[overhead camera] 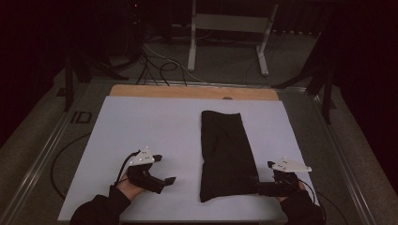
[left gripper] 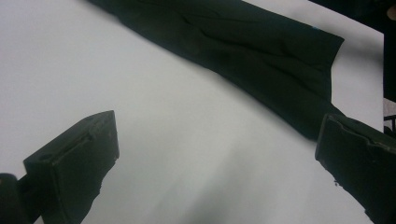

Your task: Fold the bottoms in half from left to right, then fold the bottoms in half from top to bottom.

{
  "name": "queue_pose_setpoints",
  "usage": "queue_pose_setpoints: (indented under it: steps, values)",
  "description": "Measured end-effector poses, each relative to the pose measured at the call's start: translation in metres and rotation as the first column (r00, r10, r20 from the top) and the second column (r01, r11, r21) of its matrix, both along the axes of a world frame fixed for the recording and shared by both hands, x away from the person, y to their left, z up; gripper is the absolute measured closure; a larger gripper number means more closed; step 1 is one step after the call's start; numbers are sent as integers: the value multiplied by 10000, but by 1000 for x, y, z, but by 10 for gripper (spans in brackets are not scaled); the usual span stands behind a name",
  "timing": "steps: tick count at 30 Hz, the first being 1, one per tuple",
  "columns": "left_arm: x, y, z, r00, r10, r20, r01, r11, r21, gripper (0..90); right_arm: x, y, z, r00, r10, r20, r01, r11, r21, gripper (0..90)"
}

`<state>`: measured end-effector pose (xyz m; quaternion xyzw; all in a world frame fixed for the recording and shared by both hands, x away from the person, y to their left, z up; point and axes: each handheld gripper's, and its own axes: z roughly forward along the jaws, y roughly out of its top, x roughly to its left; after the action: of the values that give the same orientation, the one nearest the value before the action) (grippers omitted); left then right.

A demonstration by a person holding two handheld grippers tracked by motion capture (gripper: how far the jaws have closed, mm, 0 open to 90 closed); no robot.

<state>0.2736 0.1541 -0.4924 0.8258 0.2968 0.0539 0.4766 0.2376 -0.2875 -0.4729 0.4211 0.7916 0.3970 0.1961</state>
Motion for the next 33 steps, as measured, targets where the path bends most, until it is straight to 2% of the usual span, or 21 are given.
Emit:
queue_pose_setpoints:
  steps: [2, 6, 11, 19, 25, 27, 33]
  values:
    - [0, 0, 0, 10000, 7, -15, -7, 10000, -16, 1, 6, 0, 0, 9997, 27, 232, -32, 9998, 212, 97]
    - [0, -1, -1, 10000, -38, -55, 38, 10000, -10, 1, 14, 2, -3, 9988, 71, 485, -80, 9998, 177, 97]
    - [0, -2, -1, 9999, -80, -76, 80, 10000, 4, 1, 21, 6, -8, 9987, 321, 390, -318, 9995, -66, 98]
    - [1, -4, -2, 9996, -179, -211, 181, 9998, 72, 1, 24, 9, -9, 9976, 630, 281, -627, 9979, -136, 99]
    - [0, -12, 7, 9981, -554, -271, 554, 9985, -27, 0, 20, 11, -1, 9959, 816, 394, -814, 9967, -56, 99]
    - [1, -15, 11, 9970, -719, -273, 718, 9974, -36, 0, 19, 10, 3, 9950, 917, 386, -922, 9957, 119, 99]
    - [4, -23, 19, 9952, -932, -293, 933, 9956, 8, 0, 20, 9, 15, 9947, 856, 564, -869, 9960, 196, 99]
